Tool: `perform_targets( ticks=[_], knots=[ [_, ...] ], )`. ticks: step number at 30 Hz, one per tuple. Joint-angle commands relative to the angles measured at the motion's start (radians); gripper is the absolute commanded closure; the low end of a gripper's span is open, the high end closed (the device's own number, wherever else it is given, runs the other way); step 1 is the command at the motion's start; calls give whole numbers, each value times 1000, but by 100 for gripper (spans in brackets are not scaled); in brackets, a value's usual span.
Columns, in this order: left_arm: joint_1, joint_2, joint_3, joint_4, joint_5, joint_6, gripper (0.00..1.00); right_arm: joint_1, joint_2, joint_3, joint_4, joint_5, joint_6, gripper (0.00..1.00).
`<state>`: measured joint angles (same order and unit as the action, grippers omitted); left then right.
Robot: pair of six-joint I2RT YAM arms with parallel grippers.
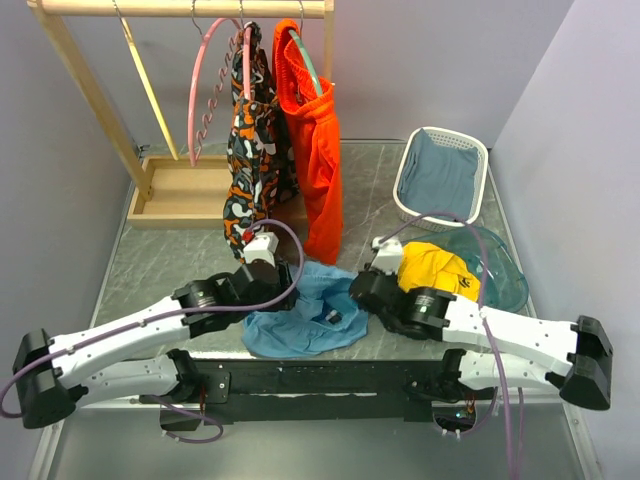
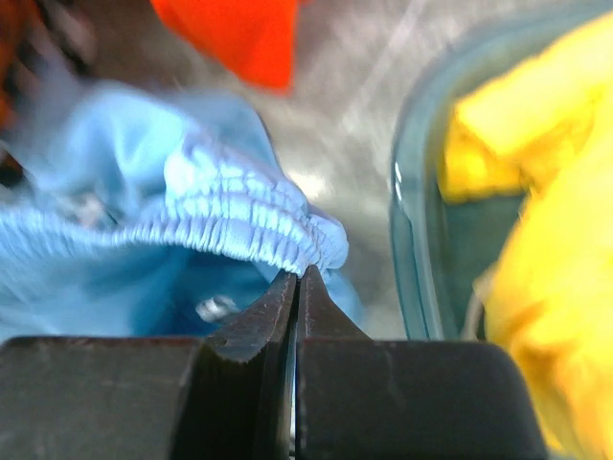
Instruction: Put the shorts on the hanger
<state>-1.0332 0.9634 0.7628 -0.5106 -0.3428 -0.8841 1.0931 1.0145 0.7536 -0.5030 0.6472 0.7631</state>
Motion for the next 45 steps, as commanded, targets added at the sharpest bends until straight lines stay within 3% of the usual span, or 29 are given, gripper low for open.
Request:
perform_targets(
  ticks=[1,5,7,14,18,31,34,36,38,45],
  knots=[
    [2,87,42,-3,-80,-73,45,96,68,64,-264,143,230,100],
    [2,124,66,-51,-151,-131,49,94,99,75,-431,186,396,100],
    [2,98,52,-33,-141,-133,50,87,69,52,-434,180,418,100],
    [2,18,0,44,-61,-87,51,30,-66,-43,-280,85,326,100],
    [2,103,55,-31,-105,-115,56,28,-67,-51,-262,78,315,100],
    [1,291,61,-8,-61,-105,60,22,-97,-66,-236,54,300,100],
    [-1,301,33,-5,-54,-116,71,5,-108,-57,-217,40,271,100],
    [-1,298,21,-40,-96,-133,88,-18,-117,-37,-207,26,237,100],
    [-1,249,26,-98,-152,-177,99,-27,-131,-14,-224,32,220,100],
    [1,-151,164,-426,-318,-247,99,-189,-169,154,-275,22,66,100]
  ],
)
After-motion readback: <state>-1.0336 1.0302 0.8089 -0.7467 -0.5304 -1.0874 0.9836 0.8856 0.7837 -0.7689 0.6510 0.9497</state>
